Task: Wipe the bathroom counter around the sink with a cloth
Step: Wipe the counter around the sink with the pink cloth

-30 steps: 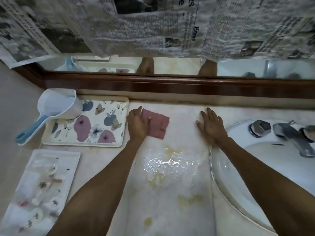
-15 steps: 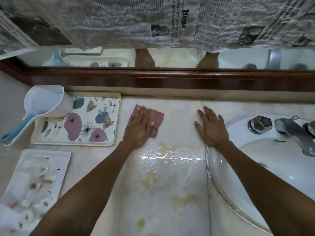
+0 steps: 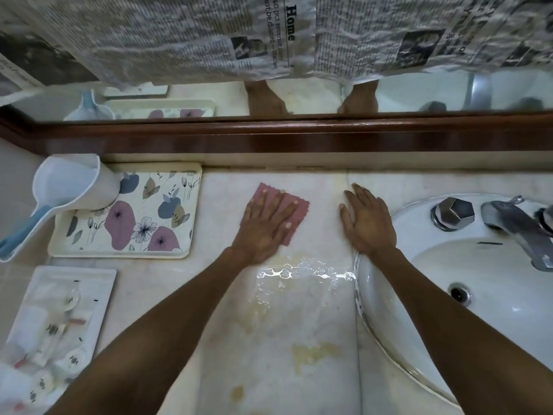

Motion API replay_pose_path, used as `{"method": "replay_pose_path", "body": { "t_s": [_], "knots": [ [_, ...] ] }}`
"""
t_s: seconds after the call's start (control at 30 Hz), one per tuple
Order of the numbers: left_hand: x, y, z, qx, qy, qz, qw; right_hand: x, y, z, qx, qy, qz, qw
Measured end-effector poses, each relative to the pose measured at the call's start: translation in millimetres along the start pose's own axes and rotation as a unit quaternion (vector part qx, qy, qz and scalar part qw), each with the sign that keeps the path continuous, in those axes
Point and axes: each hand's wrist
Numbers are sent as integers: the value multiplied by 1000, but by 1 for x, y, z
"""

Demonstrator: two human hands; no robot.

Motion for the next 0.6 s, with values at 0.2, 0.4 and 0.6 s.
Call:
{"method": "replay_pose_path", "body": {
  "t_s": [0.2, 0.4, 0.6],
  "knots": [
    [-33, -14, 34, 19, -207, -2, 978, 2, -1, -1, 46, 20, 60, 997],
    [65, 4, 39, -11, -67, -103, 992, 2, -7, -4, 73, 54, 119, 989],
    [55, 1, -55, -56, 77, -86, 992, 0, -13, -11, 88, 68, 155, 982]
  ]
}}
Point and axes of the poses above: each hand's wrist, its own z-axis towards the middle knuckle, its own y-axis out of the palm, x = y × z, and after that the axes turned 5 degrees about x, right-handed
